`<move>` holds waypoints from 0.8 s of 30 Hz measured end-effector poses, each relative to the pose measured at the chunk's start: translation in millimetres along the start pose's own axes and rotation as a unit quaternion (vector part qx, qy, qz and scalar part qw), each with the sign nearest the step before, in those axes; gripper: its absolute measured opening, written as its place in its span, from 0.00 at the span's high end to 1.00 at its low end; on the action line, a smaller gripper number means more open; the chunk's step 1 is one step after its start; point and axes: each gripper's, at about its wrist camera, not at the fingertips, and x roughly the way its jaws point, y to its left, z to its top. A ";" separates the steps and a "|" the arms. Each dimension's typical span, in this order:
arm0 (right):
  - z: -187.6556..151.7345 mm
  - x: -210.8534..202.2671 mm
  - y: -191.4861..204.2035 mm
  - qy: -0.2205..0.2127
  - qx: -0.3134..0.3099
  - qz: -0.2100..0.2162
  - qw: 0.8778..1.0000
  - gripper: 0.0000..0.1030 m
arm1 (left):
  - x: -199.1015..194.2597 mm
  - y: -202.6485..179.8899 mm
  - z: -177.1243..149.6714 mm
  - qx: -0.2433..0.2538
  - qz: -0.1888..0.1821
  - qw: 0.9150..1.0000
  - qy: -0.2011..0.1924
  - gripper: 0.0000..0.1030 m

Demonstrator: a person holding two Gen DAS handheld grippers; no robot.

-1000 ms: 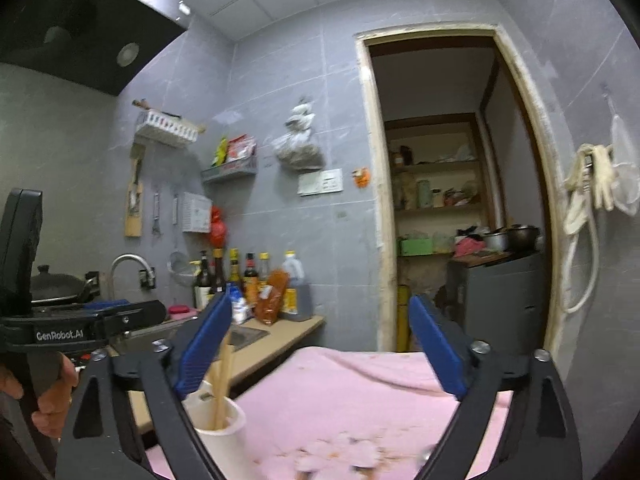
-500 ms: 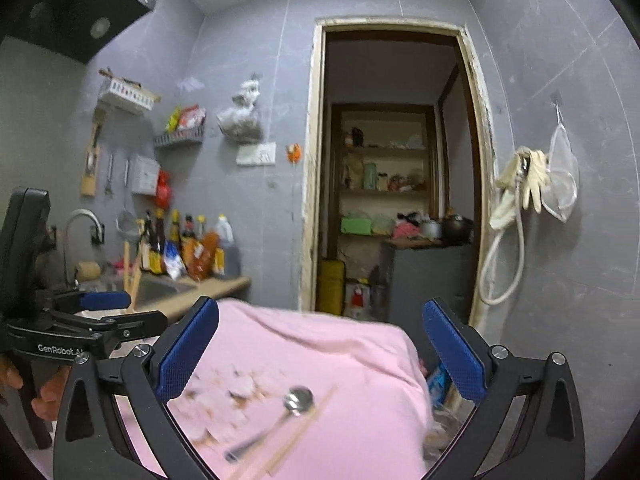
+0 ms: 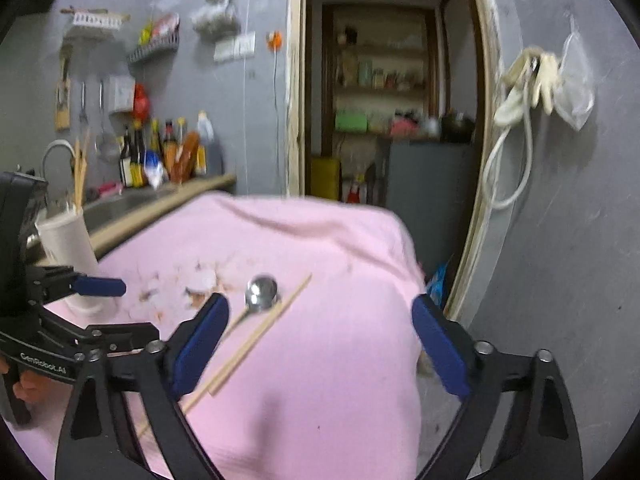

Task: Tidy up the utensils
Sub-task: 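Move both tools back down to the spoon and chopsticks on the cloth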

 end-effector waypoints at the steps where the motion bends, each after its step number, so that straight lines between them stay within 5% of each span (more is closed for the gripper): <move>1: -2.2 5.5 0.4 0.013 -0.002 0.002 1.000 0.22 | 5.6 -0.3 -0.3 0.004 -0.003 1.000 0.010 0.23; 8: -13.5 34.5 4.9 0.082 -0.011 0.028 0.996 0.38 | 40.5 -0.6 -7.3 0.009 -0.027 0.997 0.074 0.45; 12: -17.2 43.3 2.8 0.105 -0.006 0.037 0.994 0.38 | 44.8 -0.9 -3.8 0.008 -0.038 0.996 0.079 0.48; 24: -16.1 50.8 -1.7 0.124 0.015 0.042 0.991 0.38 | 61.7 4.0 12.5 -0.021 -0.044 0.994 0.100 0.89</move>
